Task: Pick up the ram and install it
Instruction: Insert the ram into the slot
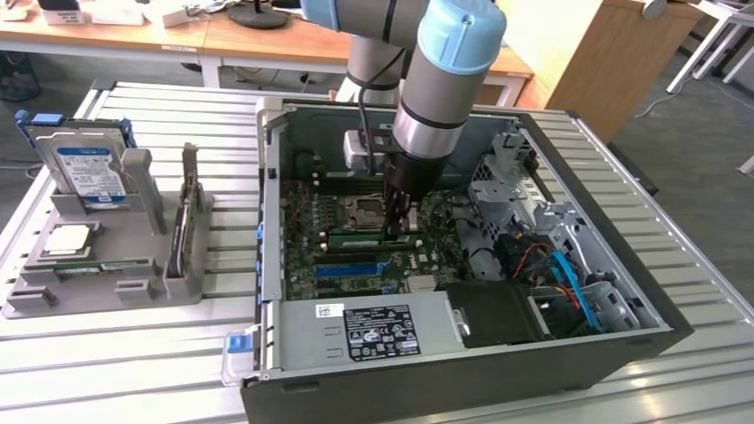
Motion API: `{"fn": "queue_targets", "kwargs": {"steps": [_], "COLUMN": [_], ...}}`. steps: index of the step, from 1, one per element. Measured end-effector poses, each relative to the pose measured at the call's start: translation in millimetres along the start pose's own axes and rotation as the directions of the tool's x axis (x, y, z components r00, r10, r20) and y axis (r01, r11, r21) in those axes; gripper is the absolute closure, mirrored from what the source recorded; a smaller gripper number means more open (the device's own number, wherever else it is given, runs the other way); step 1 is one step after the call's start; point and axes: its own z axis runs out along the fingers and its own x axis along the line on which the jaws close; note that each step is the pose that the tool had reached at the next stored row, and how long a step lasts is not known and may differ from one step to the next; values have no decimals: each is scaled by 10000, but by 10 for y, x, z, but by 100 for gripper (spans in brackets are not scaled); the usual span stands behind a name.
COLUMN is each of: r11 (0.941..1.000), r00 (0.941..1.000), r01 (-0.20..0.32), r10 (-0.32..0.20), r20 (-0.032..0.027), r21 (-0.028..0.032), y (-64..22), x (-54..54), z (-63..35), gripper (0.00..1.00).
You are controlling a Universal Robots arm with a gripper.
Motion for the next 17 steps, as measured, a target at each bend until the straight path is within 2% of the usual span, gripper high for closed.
{"fn": "queue_targets", "kwargs": {"steps": [9,10,11,12,13,17], "r11": [10000,10000,10000,10000,10000,10000], "r00": [10000,10000,10000,10000,10000,10000], "r01": [0,0,0,0,0,0], "r10": [0,0,0,0,0,0], "r20": [3,3,3,2,3,2], "r21": [1,2,2,2,2,1], "y": [0,0,0,0,0,0], "x": [0,0,0,0,0,0], "z": [1,1,1,1,1,1], "gripper": [88,87,82,82,75,75]}}
